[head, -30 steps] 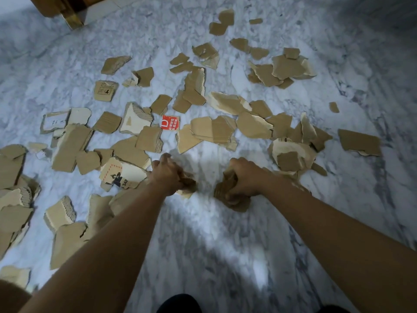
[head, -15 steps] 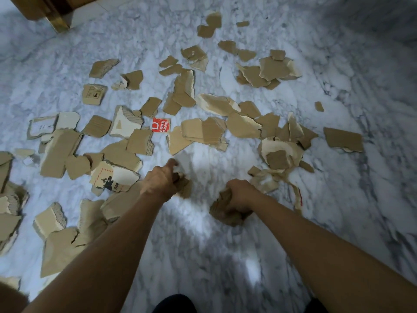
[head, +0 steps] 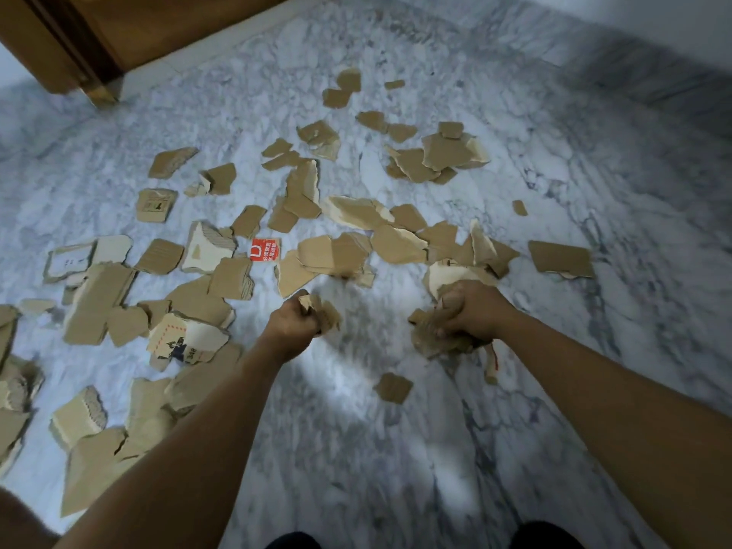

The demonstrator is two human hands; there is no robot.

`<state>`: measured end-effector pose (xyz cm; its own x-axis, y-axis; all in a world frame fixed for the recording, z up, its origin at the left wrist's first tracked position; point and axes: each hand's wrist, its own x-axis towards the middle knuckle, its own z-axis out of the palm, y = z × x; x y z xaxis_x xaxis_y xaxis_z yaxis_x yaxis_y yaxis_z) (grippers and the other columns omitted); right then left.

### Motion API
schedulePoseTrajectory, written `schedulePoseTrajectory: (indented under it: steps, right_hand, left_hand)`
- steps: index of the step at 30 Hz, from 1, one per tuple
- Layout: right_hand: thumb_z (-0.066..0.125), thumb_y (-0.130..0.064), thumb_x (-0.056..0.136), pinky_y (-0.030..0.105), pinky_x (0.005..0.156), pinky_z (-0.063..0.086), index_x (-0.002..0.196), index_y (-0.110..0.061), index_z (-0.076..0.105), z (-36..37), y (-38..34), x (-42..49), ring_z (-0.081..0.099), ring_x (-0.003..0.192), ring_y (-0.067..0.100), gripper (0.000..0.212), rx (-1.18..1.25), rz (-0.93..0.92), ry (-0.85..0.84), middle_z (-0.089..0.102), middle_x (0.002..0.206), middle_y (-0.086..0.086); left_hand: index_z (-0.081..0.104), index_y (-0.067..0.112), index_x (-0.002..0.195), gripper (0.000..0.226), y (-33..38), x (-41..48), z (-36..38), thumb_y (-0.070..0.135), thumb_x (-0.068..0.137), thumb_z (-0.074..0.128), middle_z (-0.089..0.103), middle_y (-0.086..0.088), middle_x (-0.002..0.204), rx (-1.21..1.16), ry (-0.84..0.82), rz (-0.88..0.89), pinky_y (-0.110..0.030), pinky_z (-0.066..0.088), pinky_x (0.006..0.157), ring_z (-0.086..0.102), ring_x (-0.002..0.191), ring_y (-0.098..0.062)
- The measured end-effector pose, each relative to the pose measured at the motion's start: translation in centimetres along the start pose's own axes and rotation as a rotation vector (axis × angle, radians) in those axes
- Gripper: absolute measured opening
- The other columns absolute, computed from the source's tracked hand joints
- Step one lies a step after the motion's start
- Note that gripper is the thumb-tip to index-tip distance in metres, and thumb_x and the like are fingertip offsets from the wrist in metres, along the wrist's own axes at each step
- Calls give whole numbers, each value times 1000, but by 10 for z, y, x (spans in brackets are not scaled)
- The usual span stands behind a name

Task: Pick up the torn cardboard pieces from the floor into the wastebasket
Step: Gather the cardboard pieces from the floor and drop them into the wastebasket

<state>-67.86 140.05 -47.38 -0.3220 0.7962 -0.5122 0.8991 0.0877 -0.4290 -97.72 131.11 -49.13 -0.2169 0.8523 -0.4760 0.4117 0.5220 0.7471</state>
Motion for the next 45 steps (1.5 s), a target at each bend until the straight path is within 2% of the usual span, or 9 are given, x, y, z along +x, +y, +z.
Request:
schedulePoseTrajectory:
  steps: [5,9,12,16,26,35,38,42,45]
  right_hand:
    - [85,-31,76,33,83,44,127,-11,56,-11,28,0,55,118,34,62,13,123,121,56,135,11]
    - [89,-29,73,35,80,47,133,-12,52,-5,42,-12,54,119,36,72,106,234,82,57,135,15]
    - [92,-35,64,39,82,54,124,-13,57,-3,50,-22,56,115,36,73,119,260,81,61,124,14]
    - [92,-34,64,36,75,52,109,-15,56,-2,55,-27,59,105,32,61,133,261,75,62,110,8]
    - [92,-30,65,25,48,38,101,-25,54,-5,63,-34,57,84,23,53,190,276,86,62,106,4]
    - [85,-17,75,31,64,42,69,-21,44,-9,52,-46,50,73,17,42,216,232,108,59,88,8]
    - [83,-19,78,32,59,40,98,-12,49,1,55,-36,52,90,24,40,270,282,126,53,91,3]
    - [84,-34,74,37,87,44,143,-11,29,26,61,-20,45,124,37,91,287,412,152,38,138,18]
    - [77,-46,80,44,97,41,152,-14,16,47,61,-20,32,133,41,100,324,518,173,25,146,18]
  left_hand:
    - [56,18,71,14,26,-1,19,22,84,56,56,2,60,25,-86,-50,-21,33,43,45,48,-15]
    - [54,15,92,24,29,-11,35,39,88,55,55,-8,78,86,-282,-89,-24,36,45,52,58,-21]
    - [52,17,116,44,31,-20,51,53,93,47,58,-12,97,154,-386,-120,-24,41,46,62,61,-22]
    - [48,11,101,28,28,-26,71,36,105,36,58,-15,97,289,-421,-116,-29,49,45,68,64,-23]
    - [48,23,117,40,19,-34,88,22,87,75,64,-14,94,289,-339,61,-28,55,46,69,59,-25]
    - [70,14,106,27,9,-35,109,29,85,75,69,-6,101,626,-377,242,-31,54,77,65,93,-20]
    - [62,23,121,43,-1,-36,121,49,87,68,56,-2,123,671,-290,351,-37,50,91,53,114,-23]
    - [33,33,147,103,-11,-40,121,75,62,72,30,2,149,780,-366,304,-47,43,105,34,133,-23]
    - [27,32,149,115,-13,-47,125,78,54,74,28,3,148,913,-376,348,-47,45,103,33,132,-24]
